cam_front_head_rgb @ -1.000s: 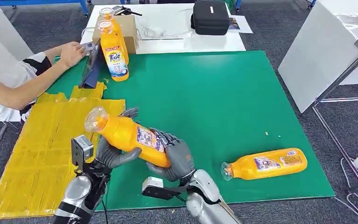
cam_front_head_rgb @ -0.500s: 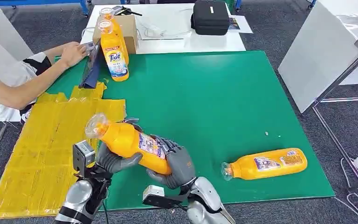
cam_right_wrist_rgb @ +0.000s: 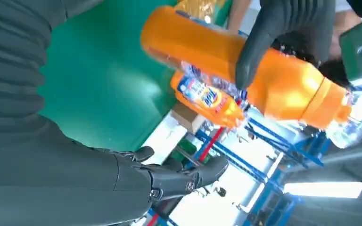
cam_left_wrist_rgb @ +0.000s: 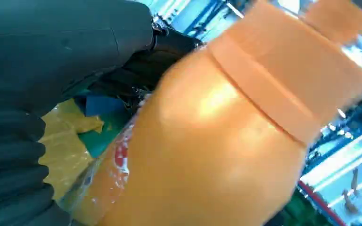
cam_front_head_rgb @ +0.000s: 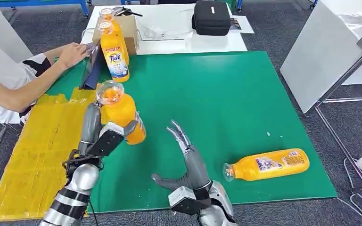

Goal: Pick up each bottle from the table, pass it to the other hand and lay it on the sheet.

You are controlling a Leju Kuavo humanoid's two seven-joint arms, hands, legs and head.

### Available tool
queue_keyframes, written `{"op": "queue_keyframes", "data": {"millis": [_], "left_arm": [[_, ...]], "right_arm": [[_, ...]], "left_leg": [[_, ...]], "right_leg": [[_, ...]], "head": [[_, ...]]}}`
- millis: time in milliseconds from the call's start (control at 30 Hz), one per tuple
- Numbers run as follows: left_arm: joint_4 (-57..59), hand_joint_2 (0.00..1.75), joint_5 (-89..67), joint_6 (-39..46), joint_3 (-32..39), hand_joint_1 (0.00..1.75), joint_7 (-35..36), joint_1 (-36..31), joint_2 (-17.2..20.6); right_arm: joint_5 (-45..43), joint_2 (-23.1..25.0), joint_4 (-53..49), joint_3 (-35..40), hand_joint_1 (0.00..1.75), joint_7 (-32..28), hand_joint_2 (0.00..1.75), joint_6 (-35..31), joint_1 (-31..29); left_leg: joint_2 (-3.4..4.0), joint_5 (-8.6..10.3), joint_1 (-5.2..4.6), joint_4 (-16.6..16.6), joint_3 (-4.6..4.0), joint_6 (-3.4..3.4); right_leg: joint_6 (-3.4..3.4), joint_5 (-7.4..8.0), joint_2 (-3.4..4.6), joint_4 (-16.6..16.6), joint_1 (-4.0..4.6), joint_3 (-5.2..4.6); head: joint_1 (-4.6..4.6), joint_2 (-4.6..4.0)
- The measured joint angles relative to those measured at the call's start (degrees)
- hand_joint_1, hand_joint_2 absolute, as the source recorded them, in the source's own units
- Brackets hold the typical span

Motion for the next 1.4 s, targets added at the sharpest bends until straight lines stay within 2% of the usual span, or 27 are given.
{"op": "queue_keyframes", "data": {"millis": [433, 533, 600, 667, 700, 733, 767, 867, 1000, 1267, 1400], "left_arm": [[2.8, 1.75, -3.3, 2.2, 0.5, 1.75, 1.6, -1.7, 0.2], [7.5, 1.75, -24.1, 11.3, 0.9, 1.75, 11.1, -5.1, 1.1], [12.5, 1.75, -39.3, 15.6, 0.6, 1.75, 22.3, -9.3, 3.4], [20.3, 1.75, -49.6, 15.7, -5.8, 1.75, 42.0, -15.6, 7.9], [23.6, 1.75, -50.1, 15.7, -9.8, 1.75, 49.1, -18.4, 9.6], [27.7, 1.75, -50.0, 15.8, -13.8, 1.75, 54.8, -20.9, 11.4], [31.2, 1.75, -50.0, 15.8, -16.9, 1.75, 57.1, -22.8, 12.5], [39.7, 1.75, -50.0, 15.9, -24.4, 1.75, 50.1, -25.4, 14.7], [48.9, 1.75, -49.9, 17.1, -36.1, 1.75, 52.4, -25.2, 15.6], [58.1, 1.75, -49.8, 16.8, -50.0, 1.75, 56.9, -25.9, 15.8], [60.3, 1.75, -49.2, 16.3, -52.3, 1.75, 52.3, -27.0, 15.9]], "right_arm": [[-1.0, -0.2, -3.7, -0.9, 0.0, -0.7, 1.75, -0.1, 1.3], [-4.2, -0.1, -6.1, -1.7, 0.0, -3.1, 1.75, -1.3, 2.1], [-6.0, -0.1, -8.2, -2.2, 0.0, -3.8, 1.75, -2.5, 2.3], [-8.7, 0.0, -10.0, -2.8, 0.0, -4.0, 1.75, -3.2, 2.2], [-9.8, 0.0, -10.6, -3.1, 0.0, -4.1, 1.75, -3.3, 2.1], [-10.9, 0.0, -11.3, -3.5, 0.0, -4.3, 1.75, -3.4, 2.1], [-11.4, 0.0, -11.8, -3.9, 0.0, -4.5, 1.75, -3.6, 2.0], [-12.5, -0.2, -13.5, -4.6, 0.0, -5.1, 1.75, -4.3, 2.0], [-13.6, -1.1, -15.4, -5.4, 0.0, -5.2, 1.75, -4.3, 2.0], [-13.9, -1.9, -16.0, -5.6, 0.0, -5.9, 1.75, -4.7, 1.9], [-13.9, -2.1, -16.0, -5.7, 0.0, -6.2, 1.75, -5.2, 1.7]], "left_leg": [[0.02, -0.01, -0.02, 0.0, -0.02, 0.0], [-0.03, 0.05, -0.01, 0.0, -0.05, 0.01], [0.02, 0.12, -0.01, 0.0, -0.03, -0.05], [0.09, 0.24, 0.02, 0.0, -0.11, -0.13], [0.15, 0.23, 0.01, 0.0, -0.11, -0.14], [0.22, 0.24, 0.02, 0.0, -0.1, -0.14], [0.22, 0.26, 0.02, 0.0, -0.09, -0.15], [0.22, 0.29, 0.01, 0.0, -0.1, -0.16], [0.21, 0.28, -0.01, 0.0, -0.2, -0.16], [0.09, 0.27, 0.0, 0.0, -0.24, -0.16], [0.04, 0.27, 0.02, 0.0, -0.2, -0.16]], "right_leg": [[0.01, 0.0, 0.01, 0.0, -0.02, -0.03], [0.01, 0.0, -0.01, 0.0, -0.01, -0.02], [0.01, 0.04, 0.02, 0.0, 0.01, -0.12], [-0.12, 0.23, 0.09, 0.0, 0.06, -0.22], [-0.12, 0.26, 0.13, 0.0, 0.06, -0.23], [-0.14, 0.27, 0.16, 0.1, 0.06, -0.22], [-0.14, 0.27, 0.2, 0.1, 0.06, -0.22], [-0.14, 0.27, 0.19, 0.1, 0.03, -0.2], [-0.14, 0.27, 0.21, 0.1, 0.0, -0.28], [-0.09, 0.23, 0.19, 0.1, 0.02, -0.3], [-0.1, 0.22, 0.18, 0.1, 0.02, -0.22]], "head": [[-0.04, 0.0], [-0.02, 0.0], [-0.06, 0.0], [-0.04, 0.0], [-0.11, 0.0], [-0.09, 0.0], [-0.02, 0.0], [-0.04, 0.0], [0.0, 0.0], [-0.02, 0.0], [-0.04, 0.0]]}}
